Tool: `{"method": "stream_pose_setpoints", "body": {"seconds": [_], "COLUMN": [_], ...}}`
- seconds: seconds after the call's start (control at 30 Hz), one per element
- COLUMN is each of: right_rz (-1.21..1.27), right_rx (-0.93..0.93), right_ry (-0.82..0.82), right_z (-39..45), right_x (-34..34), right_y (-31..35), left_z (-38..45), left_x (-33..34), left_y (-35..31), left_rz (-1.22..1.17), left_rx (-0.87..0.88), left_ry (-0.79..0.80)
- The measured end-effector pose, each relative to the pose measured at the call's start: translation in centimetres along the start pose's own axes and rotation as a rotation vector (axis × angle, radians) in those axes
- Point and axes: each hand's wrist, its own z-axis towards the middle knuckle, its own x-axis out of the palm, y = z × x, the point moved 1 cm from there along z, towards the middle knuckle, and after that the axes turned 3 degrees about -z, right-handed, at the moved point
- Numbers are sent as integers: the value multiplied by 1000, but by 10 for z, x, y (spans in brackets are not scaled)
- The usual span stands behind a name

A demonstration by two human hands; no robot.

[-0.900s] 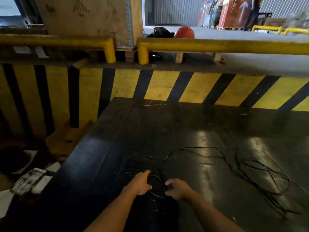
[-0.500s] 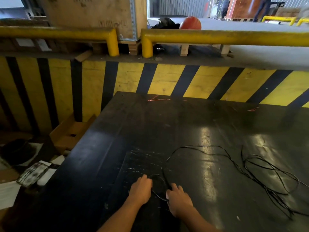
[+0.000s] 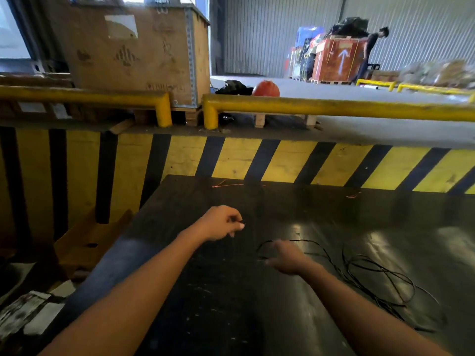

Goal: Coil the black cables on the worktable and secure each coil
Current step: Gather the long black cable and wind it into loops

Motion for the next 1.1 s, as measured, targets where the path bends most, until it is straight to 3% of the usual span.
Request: {"method": "stream_pose_setpoints", "body": {"seconds": [0.17,0.27,0.4,0.53,0.6,0.67,0.73,0.83,0.93,1.1], "right_rz": [460,378,397,414,369,278,243,137,70,-42], "right_rx": [-132,-253,-306,-333,-356,-366,-354,-398,-480,-495], "right_ry": [-264,-362,-359,-379,-436,-456,-377,-254,-212,-124], "right_z": [-23,-40,-57,-68,-73,-81,-88,-93,-102,-110], "right_x": [-81,-121,-158,-191,-206,-215,-212,-197,-189,-194], "right_y": [44,47,30,14,7,-1,-11,-12,2,3], "left_z": [-9,-19,-29,-32,-36,-45,-53,-48,-33,-15], "left_x": [-37,-54,-70,-69,-66,-62,-58,-55,-52,-64], "left_y": [-83,-120,-151,-169,-180,-194,-210,-229,-238,-237], "left_rz": [86,149,250,226,105,-163,-476,-933,-1212,-1320], "left_rx": [212,296,316,241,182,159,173,235,300,349], "left_ry": [84,50,-13,86,220,361,409,305,175,-79]}}
